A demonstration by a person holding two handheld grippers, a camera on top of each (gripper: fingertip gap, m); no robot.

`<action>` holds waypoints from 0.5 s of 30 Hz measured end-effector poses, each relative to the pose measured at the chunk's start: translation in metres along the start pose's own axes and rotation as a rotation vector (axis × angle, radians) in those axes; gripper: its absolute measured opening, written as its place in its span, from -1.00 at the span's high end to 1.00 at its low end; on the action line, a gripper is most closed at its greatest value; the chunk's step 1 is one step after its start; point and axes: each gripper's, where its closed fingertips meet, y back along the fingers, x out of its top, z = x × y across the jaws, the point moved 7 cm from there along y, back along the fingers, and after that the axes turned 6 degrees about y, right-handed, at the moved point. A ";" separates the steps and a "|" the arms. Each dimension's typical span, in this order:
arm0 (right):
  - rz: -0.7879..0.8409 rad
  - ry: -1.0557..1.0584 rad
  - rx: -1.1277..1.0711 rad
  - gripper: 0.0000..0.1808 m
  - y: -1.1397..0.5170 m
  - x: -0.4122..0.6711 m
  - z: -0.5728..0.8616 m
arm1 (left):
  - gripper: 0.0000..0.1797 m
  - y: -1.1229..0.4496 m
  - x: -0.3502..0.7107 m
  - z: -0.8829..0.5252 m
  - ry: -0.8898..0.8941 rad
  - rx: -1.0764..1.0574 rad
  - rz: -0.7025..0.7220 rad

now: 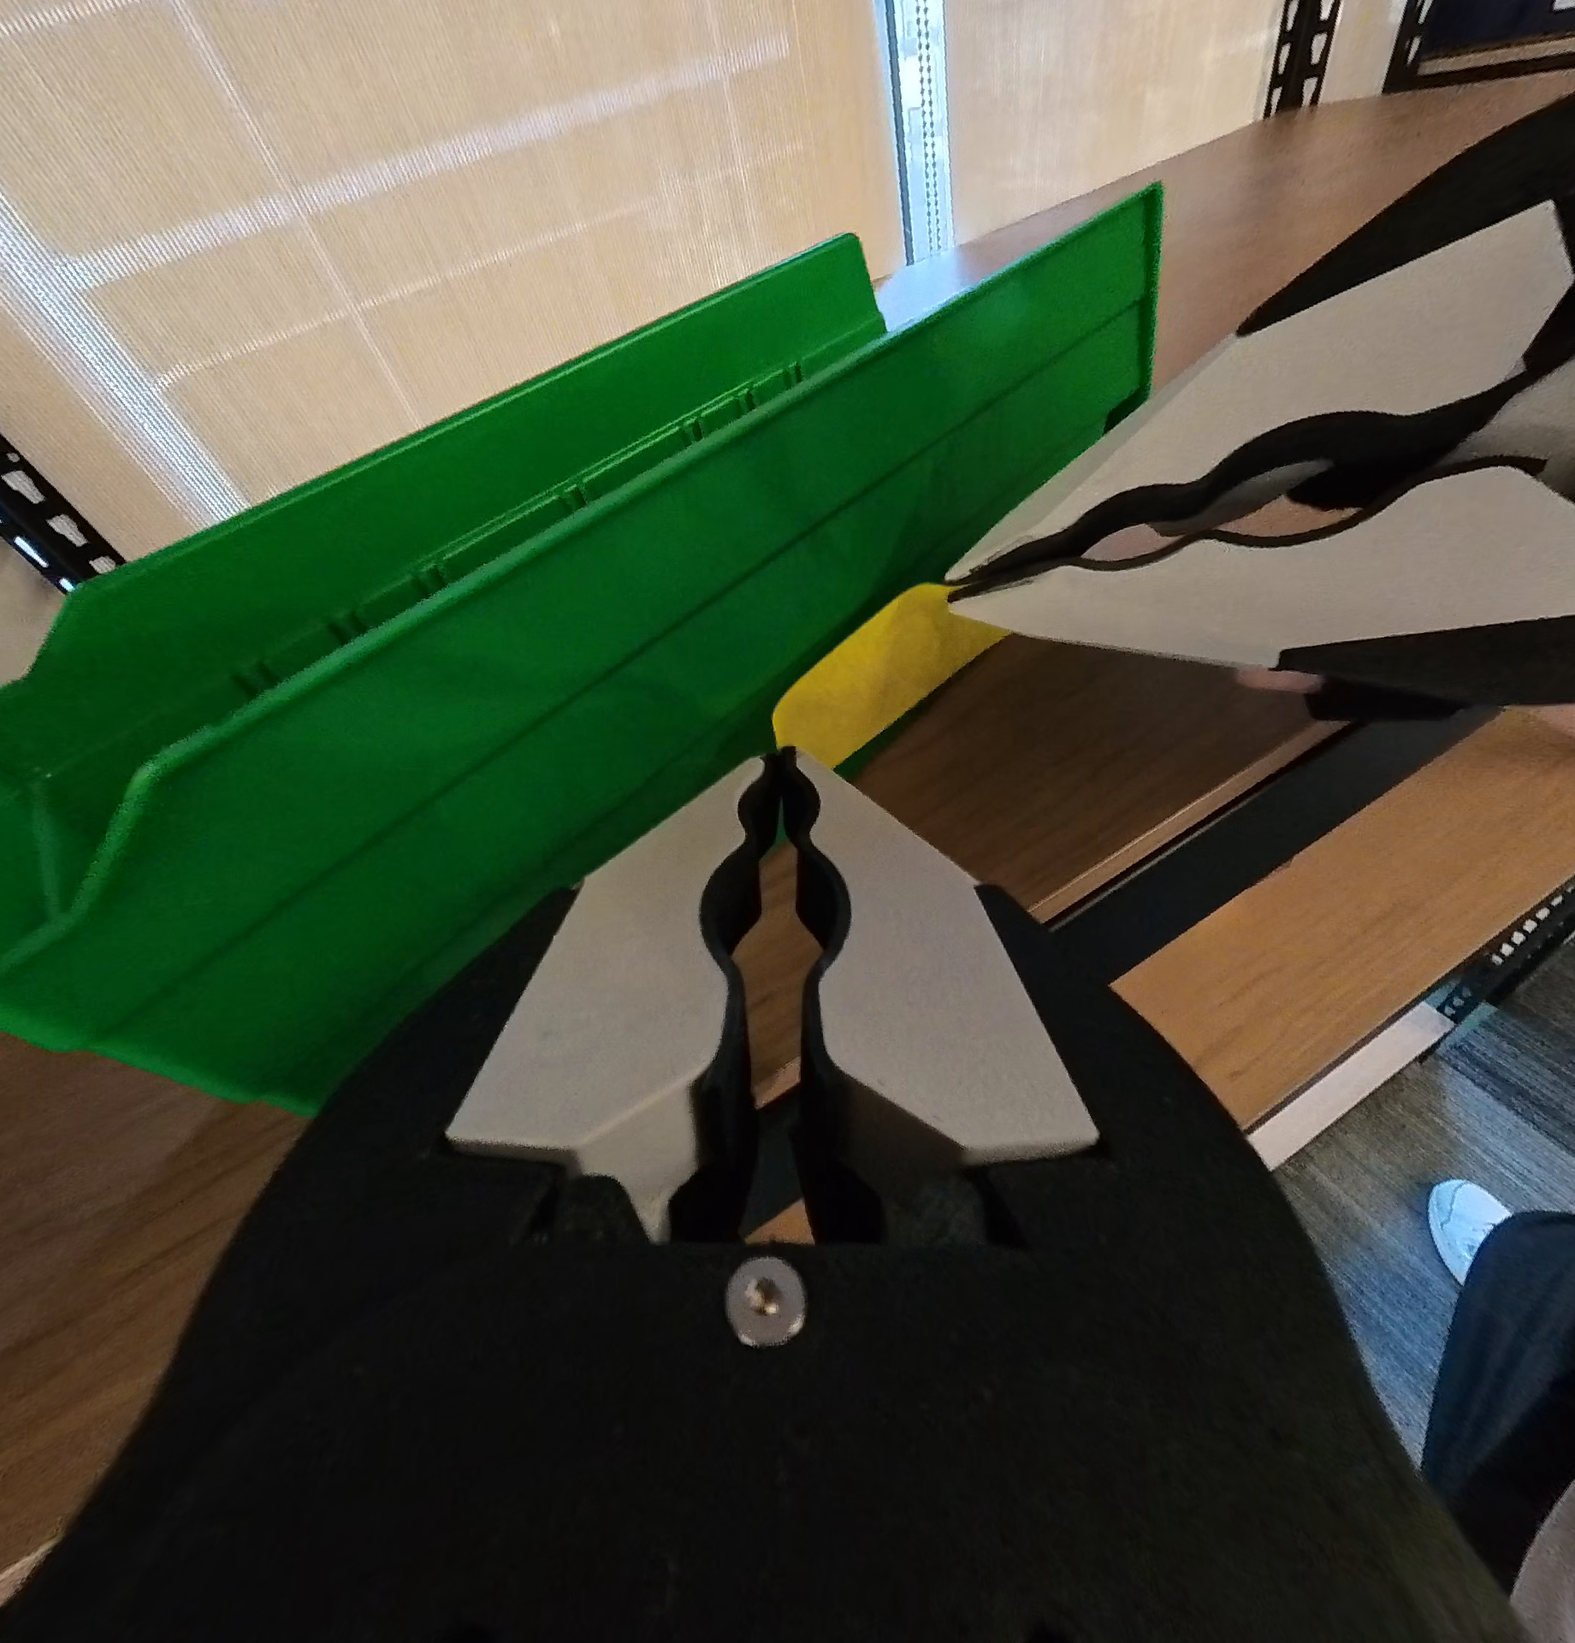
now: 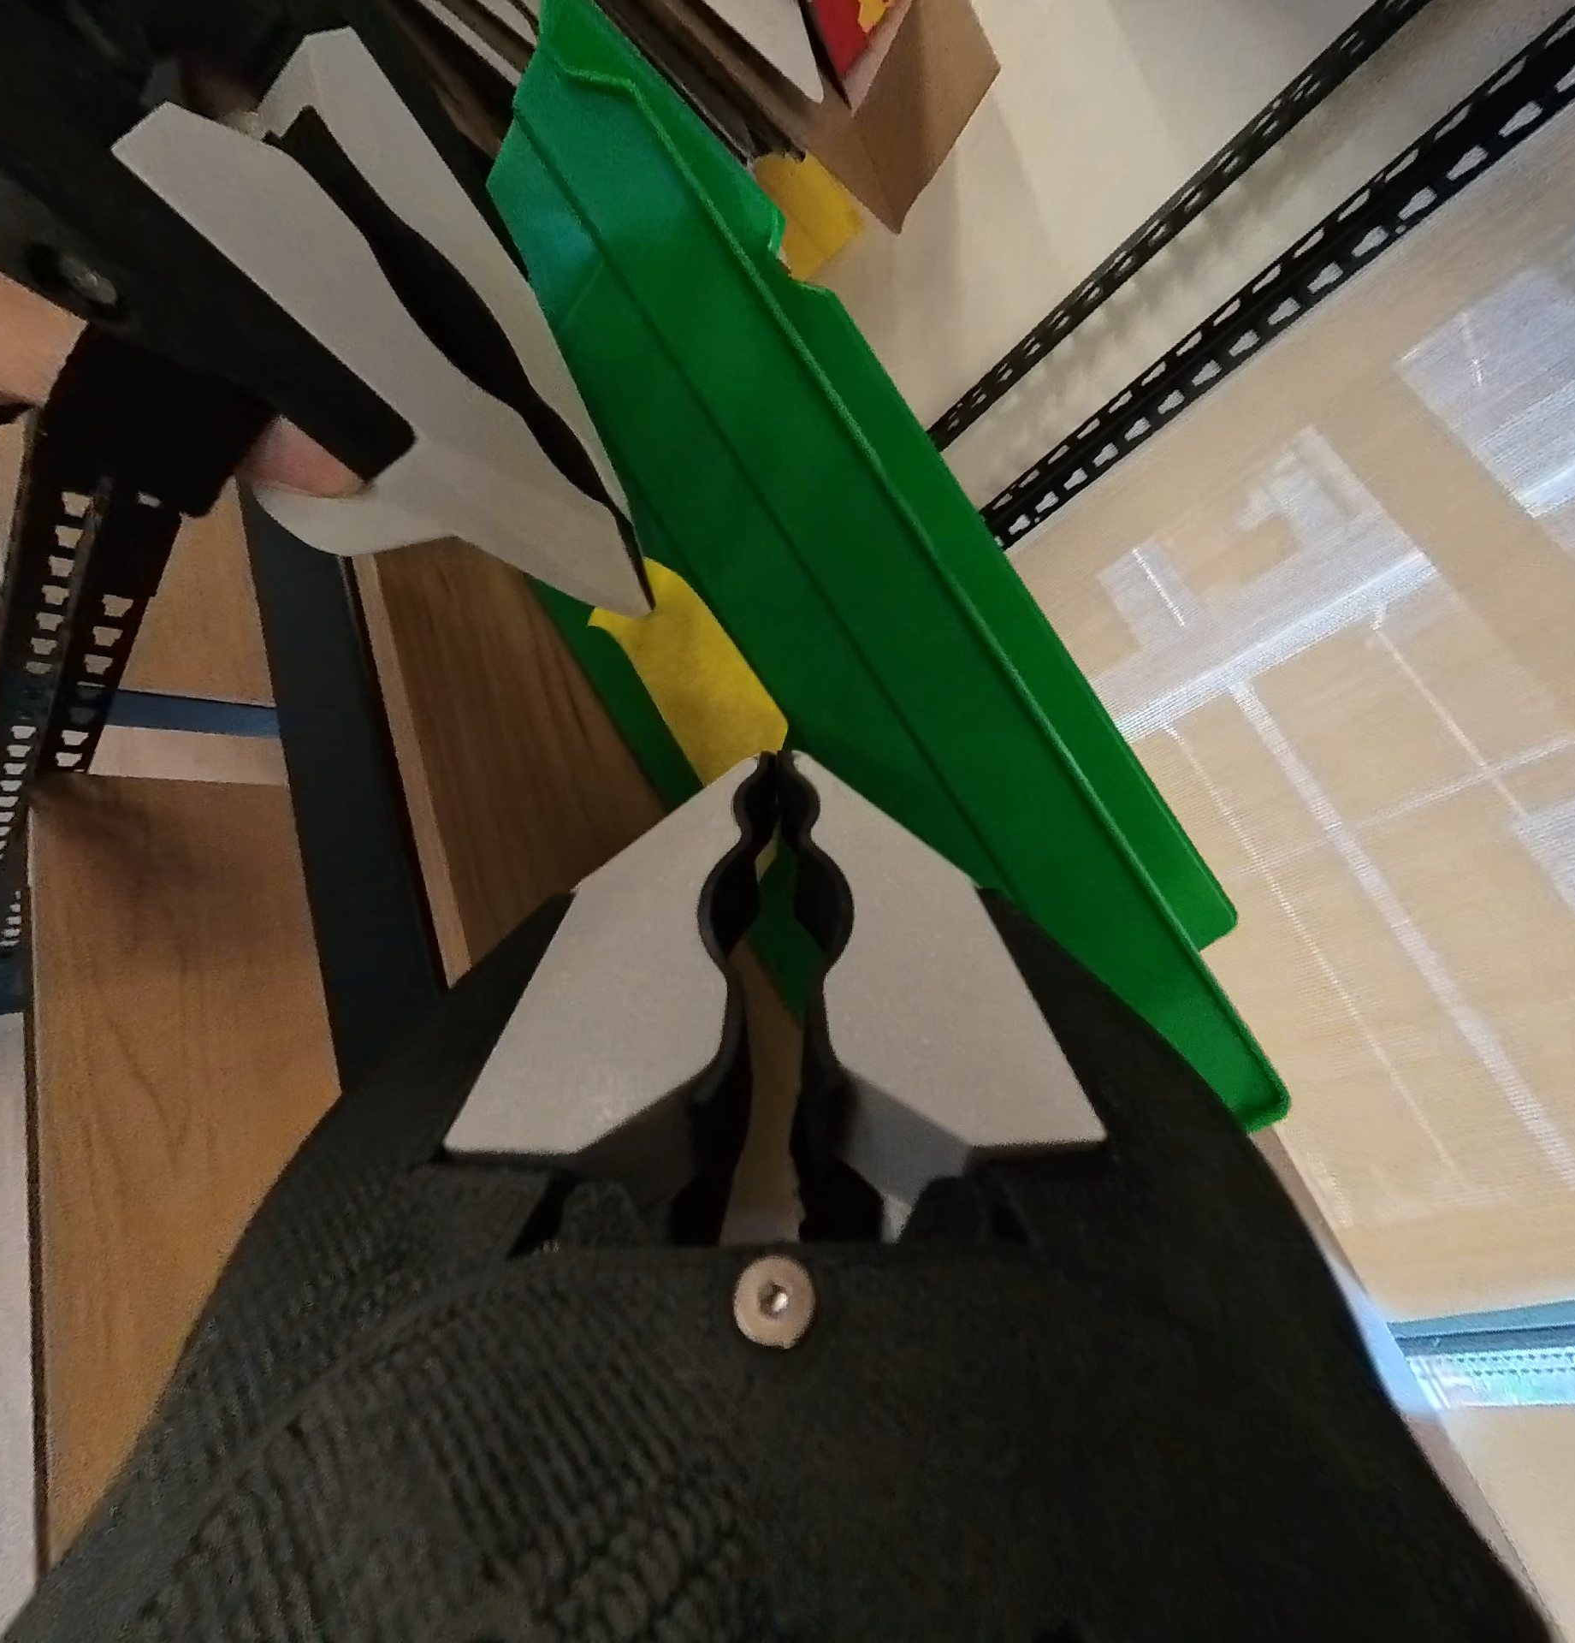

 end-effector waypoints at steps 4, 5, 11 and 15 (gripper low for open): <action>0.019 -0.025 0.052 1.00 0.005 -0.001 0.000 | 1.00 0.007 0.001 0.006 -0.015 -0.008 0.003; 0.016 -0.057 0.076 1.00 0.007 -0.001 0.000 | 1.00 0.009 0.001 0.007 -0.017 -0.009 0.005; -0.052 -0.557 0.284 1.00 0.016 -0.002 0.007 | 1.00 0.013 0.001 0.017 -0.005 -0.003 -0.041; -0.061 -0.704 0.292 1.00 0.015 -0.014 0.009 | 1.00 0.010 0.001 0.022 0.024 -0.017 -0.053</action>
